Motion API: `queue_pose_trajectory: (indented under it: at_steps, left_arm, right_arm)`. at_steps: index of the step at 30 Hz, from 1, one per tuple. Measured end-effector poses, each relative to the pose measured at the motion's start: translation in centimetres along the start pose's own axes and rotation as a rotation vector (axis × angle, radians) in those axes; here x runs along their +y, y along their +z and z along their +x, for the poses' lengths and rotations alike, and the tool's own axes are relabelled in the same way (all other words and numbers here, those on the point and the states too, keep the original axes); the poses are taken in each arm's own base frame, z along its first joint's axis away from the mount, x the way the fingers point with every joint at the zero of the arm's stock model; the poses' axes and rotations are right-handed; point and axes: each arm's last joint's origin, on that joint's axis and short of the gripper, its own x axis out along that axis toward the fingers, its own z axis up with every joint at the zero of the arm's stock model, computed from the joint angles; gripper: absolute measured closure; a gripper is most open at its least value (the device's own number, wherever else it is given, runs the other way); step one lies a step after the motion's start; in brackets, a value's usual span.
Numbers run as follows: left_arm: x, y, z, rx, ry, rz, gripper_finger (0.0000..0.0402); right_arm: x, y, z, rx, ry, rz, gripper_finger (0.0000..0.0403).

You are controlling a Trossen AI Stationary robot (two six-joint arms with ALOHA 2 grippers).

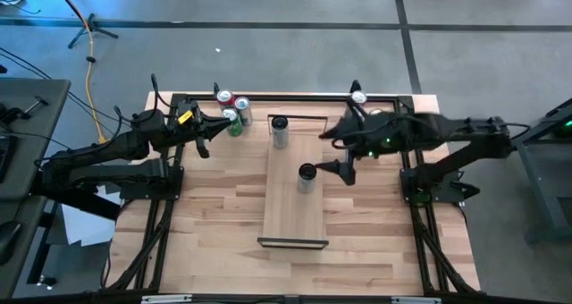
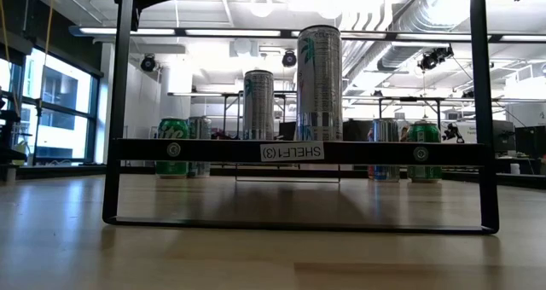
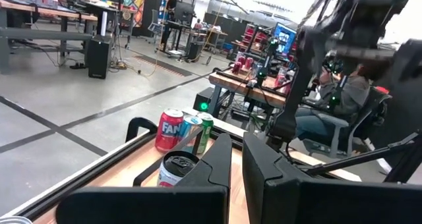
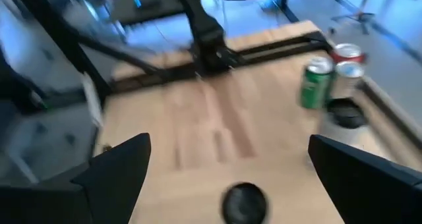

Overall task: Place canned beverage on shelf
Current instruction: Put the left white-pink soda can, aligned with the other white-pink soda can on the shelf

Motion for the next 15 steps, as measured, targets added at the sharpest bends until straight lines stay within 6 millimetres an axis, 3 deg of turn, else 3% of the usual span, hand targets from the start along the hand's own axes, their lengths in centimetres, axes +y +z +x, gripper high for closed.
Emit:
queue_pose_trajectory:
  at_steps: [8, 15]
  left_arm:
    - [0.0, 0.0, 0.0, -0.001, 0.001, 0.001, 0.0401]
    - [0.0, 0.0, 0.0, -0.004, 0.013, 0.008, 0.0402]
  right_arm:
    - [-0.6, -7.0, 2.6, -0.26, 0.148, 0.211, 0.0006]
    - [-1.3, -10.4, 4.7, -0.284, 0.143, 0.213, 0.0006]
